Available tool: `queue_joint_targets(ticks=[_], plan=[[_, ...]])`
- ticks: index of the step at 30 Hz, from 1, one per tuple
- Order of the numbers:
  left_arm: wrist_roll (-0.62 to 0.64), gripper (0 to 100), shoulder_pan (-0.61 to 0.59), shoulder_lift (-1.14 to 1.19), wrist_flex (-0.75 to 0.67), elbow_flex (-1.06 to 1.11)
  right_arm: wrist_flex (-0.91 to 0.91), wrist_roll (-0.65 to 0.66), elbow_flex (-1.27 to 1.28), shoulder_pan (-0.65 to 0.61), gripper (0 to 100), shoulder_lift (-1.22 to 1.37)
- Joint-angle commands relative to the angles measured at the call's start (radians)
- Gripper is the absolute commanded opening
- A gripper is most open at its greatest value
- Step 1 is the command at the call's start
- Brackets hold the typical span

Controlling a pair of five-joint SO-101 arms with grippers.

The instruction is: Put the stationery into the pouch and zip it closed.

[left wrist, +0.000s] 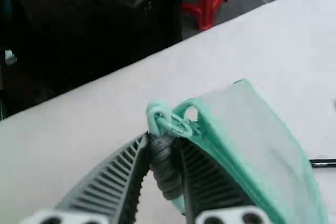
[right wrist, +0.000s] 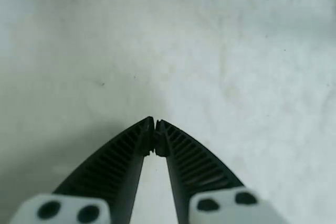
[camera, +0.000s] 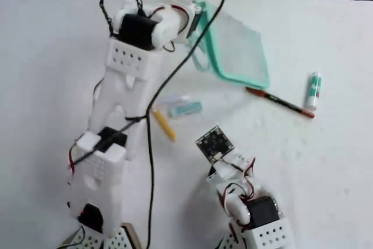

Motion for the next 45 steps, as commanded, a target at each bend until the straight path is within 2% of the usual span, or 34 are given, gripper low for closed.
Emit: queue_joint_targets(ticks=[1, 4, 8, 10, 24, 30, 34, 38, 45], plan=[[-0.012, 3, 0.036, -0.087, 0.023, -0.15, -0.001, -0.002, 0.006, 0.007, 1.9, -0.004], [-0.023, 3, 0.059, -0.091, 0.023, -0.203, -0.001, -0.002, 0.006, 0.008, 1.9, -0.002], [-0.15, 7, 0.116, -0.091, 0.054, -0.21, -0.001, -0.002, 0.006, 0.074, 1.9, -0.005], [-0.175, 7, 0.139, -0.09, 0.081, -0.21, -0.001, -0.002, 0.006, 0.107, 1.9, -0.005], [-0.18, 6, 0.145, -0.16, 0.091, -0.269, -0.001, -0.002, 0.006, 0.117, 1.8, -0.005], [-0.178, 6, 0.15, -0.285, 0.173, -0.27, -0.001, -0.002, 0.006, 0.117, 1.8, -0.005], [-0.181, 6, 0.214, -0.335, 0.27, -0.27, -0.001, -0.002, 0.006, 0.119, 1.8, -0.005], [-0.181, 6, 0.283, -0.355, 0.299, -0.27, -0.004, -0.002, 0.006, 0.156, 1.9, -0.007], [-0.173, 6, 0.283, -0.358, 0.315, -0.261, -0.005, -0.002, 0.006, 0.186, 1.9, -0.007]])
